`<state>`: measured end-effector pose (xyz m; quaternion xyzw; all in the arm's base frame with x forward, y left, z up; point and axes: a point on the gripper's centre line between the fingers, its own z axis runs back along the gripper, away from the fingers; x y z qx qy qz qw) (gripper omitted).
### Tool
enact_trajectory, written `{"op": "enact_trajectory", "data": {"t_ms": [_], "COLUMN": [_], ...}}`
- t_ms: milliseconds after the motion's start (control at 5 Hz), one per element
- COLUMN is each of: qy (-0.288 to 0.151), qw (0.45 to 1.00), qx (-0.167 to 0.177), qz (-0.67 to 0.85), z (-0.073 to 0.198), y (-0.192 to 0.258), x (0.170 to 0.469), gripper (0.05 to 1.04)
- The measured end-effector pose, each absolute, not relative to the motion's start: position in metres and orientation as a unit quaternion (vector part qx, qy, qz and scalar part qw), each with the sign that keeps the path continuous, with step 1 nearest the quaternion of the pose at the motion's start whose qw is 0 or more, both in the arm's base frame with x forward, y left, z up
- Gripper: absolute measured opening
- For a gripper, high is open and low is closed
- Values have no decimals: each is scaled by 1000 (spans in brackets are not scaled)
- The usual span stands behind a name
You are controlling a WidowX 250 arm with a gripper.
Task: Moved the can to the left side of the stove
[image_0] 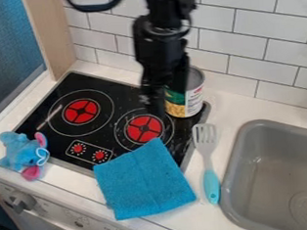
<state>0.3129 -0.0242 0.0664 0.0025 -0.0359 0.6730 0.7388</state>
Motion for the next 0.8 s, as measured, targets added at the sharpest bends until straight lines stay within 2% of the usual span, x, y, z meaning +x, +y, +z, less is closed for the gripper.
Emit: {"op": "enact_trajectory", "data": {"t_ms": [200,600,800], "qy": [-50,-42,-46], "qw": [745,740,748], "qx": [-25,-43,-38], "qz": [665,670,661], "z": [60,47,37], "y": [-47,-59,-65], "x": [332,365,379], "gripper": [1000,999,999]}}
